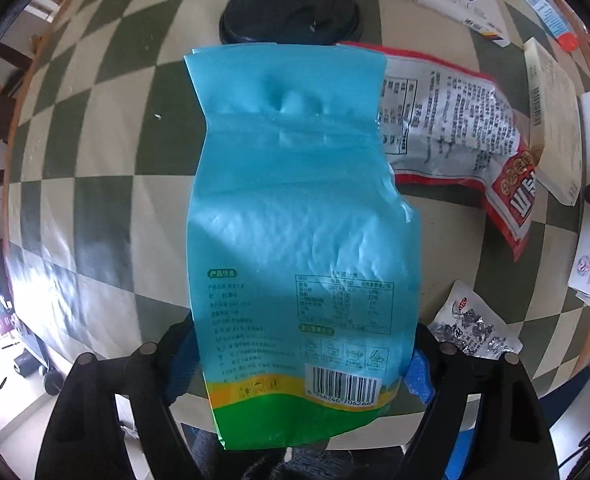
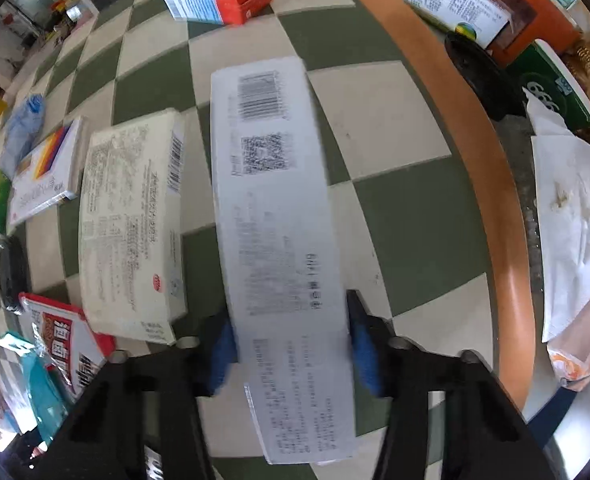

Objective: Collect trash
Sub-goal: 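Grasp the blue snack bag with the left tool while the right tool grasps the white box, then carry both items to the white bin and open both tools to drop them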

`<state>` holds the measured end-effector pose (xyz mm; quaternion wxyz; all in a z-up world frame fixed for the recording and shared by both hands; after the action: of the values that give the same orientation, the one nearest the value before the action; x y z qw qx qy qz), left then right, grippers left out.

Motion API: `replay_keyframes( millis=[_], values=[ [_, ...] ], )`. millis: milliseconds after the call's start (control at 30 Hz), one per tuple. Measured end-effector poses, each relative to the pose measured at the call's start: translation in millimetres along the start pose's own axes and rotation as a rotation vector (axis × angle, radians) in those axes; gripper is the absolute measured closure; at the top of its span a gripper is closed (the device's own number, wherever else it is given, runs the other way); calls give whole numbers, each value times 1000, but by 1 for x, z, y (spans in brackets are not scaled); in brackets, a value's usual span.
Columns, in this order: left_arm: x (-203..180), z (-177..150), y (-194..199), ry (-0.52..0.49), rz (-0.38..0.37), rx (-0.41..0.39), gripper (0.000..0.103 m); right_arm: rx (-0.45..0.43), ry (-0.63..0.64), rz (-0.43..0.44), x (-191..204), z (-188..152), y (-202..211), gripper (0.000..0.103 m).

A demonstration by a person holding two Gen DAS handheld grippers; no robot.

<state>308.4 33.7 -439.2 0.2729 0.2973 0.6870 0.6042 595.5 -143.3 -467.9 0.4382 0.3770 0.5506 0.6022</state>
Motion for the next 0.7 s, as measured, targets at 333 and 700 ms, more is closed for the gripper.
replay_keyframes(
  millis=[333,700],
  values=[
    [18,-37,72,-71,-37,-96,22,-111,-20,134,20,-34,41,53],
    [80,-115,124,-126,-132,-292,22,-177,19,292,57,-166,175,53]
  ],
)
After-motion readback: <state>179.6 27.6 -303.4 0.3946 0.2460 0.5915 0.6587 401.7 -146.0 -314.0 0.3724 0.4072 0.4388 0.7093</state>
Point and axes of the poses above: each gripper's, at about its wrist camera, not at the fingertips, and y roughly against the way its jaws point, x to its left, z to its top, the point moved 9 cm from there along -y, roughly the way its jaws point, and after that the axes turned 4 degrees about -z, right-handed, at the moved point
